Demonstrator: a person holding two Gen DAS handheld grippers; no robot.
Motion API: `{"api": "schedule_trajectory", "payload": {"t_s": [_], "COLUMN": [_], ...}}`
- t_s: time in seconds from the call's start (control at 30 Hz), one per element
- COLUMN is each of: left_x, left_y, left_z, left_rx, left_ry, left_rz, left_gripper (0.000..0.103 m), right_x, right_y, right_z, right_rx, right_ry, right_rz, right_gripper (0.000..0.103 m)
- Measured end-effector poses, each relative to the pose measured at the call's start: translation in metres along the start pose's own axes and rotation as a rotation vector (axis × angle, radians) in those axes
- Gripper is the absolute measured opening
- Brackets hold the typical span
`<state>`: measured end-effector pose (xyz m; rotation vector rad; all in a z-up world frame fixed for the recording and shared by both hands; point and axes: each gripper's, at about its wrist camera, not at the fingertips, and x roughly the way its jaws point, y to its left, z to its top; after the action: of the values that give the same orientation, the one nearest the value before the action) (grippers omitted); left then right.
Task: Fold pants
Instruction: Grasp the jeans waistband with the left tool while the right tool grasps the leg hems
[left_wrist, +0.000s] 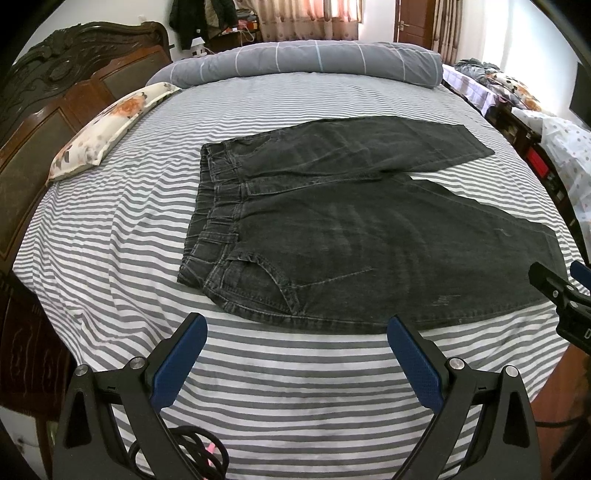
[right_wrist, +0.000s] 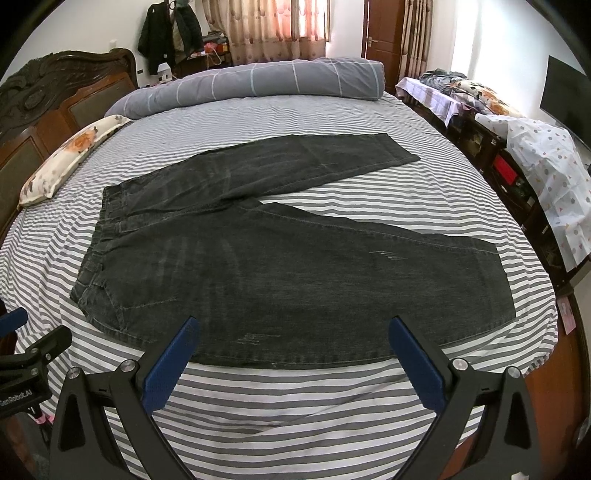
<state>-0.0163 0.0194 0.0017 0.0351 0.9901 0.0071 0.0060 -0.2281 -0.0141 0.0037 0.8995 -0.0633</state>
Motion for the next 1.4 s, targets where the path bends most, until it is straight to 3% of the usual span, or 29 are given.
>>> {"api": "schedule_trajectory", "payload": {"t_s": [0.5, 0.83, 1.03, 1.1, 1.3, 1.4], "left_x": [0.012, 0.057, 0.105, 0.122, 0.160, 0.177], "left_y": [0.000, 0.028, 0.067, 0.085, 0.135, 0.157], "left_z": [0.010, 0.029, 0.054, 0.066, 0.109, 0.132], "left_rx": [0.009, -0.035, -0.114, -0.145, -0.246, -0.311], "left_ry": [0.018, 0.080, 0.155, 0.167, 0.129, 0.096], "left_rz": [0.003, 0.020, 0.025, 0.017, -0.076, -0.124], "left_gripper": [0.098, 0.096, 0.084, 0.074, 0.052, 0.047], "right_x": [0.008, 0.046, 0.078, 0.089, 0.130, 0.152], "right_y": [-0.005, 0.016, 0.035, 0.040, 0.059, 0.073], "right_z": [0.001, 0.020, 0.048, 0.059, 0.094, 0.111], "right_rx": [0.002, -0.051, -0.101, -0.103, -0.109, -0.128], "right_ry": [0.012, 0.086, 0.130, 0.138, 0.153, 0.153], "right_rz": [0.003, 0.016, 0.015, 0.018, 0.034, 0.042], "right_gripper": [0.101, 0.101, 0.101, 0.101, 0.101, 0.101]}}
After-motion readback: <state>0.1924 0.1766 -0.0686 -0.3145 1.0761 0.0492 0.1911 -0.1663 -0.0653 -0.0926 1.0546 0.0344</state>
